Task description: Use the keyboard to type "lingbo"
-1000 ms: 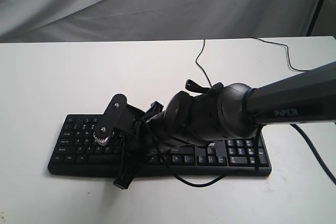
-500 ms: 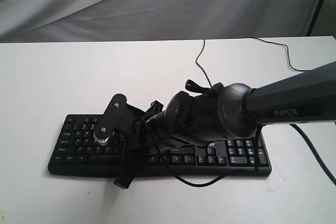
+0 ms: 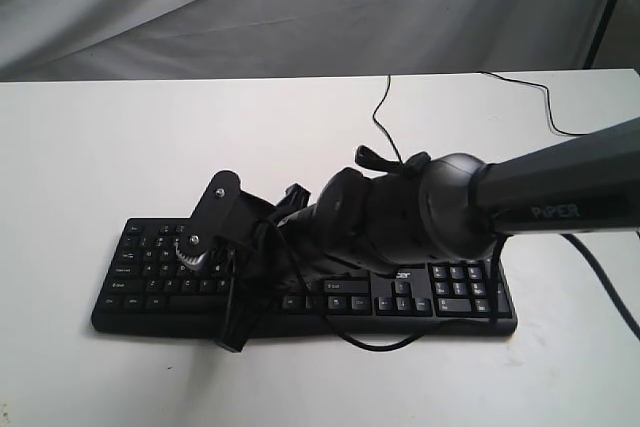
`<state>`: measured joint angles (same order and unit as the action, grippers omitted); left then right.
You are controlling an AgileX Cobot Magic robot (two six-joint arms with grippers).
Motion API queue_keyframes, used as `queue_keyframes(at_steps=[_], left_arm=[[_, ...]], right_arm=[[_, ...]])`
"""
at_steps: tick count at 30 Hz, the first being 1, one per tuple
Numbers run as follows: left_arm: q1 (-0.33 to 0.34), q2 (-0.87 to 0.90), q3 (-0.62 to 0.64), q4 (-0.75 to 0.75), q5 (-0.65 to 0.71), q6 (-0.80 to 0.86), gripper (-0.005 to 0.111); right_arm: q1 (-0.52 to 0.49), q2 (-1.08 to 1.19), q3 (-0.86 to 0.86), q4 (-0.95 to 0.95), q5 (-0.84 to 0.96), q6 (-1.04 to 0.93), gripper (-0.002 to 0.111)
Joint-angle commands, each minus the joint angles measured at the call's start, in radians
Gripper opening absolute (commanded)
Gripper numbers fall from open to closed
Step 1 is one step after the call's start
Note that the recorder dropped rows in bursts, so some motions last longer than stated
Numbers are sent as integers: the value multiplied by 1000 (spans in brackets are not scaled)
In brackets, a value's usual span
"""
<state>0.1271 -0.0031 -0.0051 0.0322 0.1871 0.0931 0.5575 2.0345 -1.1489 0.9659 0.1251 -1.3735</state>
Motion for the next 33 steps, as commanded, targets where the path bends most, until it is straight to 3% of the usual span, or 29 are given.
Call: queue_keyframes(at_steps=[1,14,33], left_arm=[[-4,3,5,-1,-6,-3,1],[-4,3,5,-1,-6,-3,1],[-4,3,5,-1,-6,-3,1]], right_arm=[[1,-32,-4,4,-6,-11,0],[1,-38,-4,4,-6,-11,0],[0,55,-145,-13,41,-5,0]])
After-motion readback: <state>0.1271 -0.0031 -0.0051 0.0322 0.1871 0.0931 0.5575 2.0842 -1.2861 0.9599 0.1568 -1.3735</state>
